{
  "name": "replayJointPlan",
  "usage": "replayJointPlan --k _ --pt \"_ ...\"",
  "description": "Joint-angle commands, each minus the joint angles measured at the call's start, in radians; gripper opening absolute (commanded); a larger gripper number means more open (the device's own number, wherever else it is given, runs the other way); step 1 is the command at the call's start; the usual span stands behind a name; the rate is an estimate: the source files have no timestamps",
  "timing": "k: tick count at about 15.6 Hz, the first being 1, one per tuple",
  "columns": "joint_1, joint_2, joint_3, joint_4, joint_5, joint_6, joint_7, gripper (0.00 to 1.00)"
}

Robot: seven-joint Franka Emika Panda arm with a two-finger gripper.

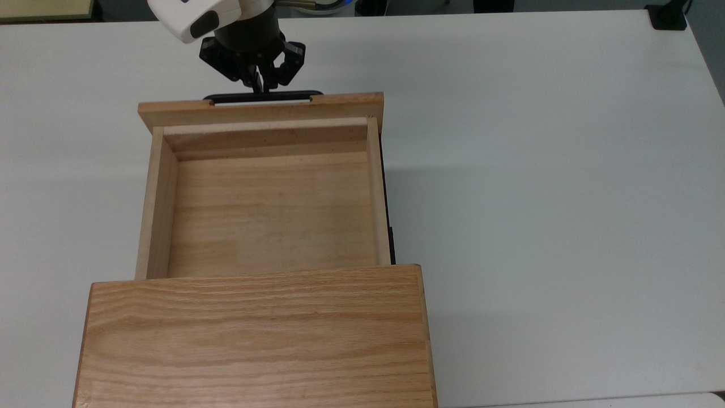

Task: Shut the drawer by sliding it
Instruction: 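Push the drawer front into the wooden cabinet with the gripper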

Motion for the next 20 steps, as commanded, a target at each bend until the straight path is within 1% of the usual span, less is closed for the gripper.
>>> replayJointPlan --k 1,4,9,14,16,18,20 --pt "0.03 0.046 -0.018 0.033 0.026 0.124 0.019 0.12" --pt "0.041 0.076 -0.018 0.034 0.027 0.285 0.079 0.14" --pt "0.057 0.19 -0.023 0.115 0.026 0.529 0.212 0.14" --pt "0.063 0.264 -0.023 0.141 0.024 0.733 0.272 0.14" --pt "0.063 0.303 -0.024 0.177 0.021 0.797 0.315 0.14" --pt "0.063 0.343 -0.026 0.216 0.021 0.834 0.329 0.14" --pt "0.063 0.372 -0.034 0.229 0.021 0.894 0.349 0.14"
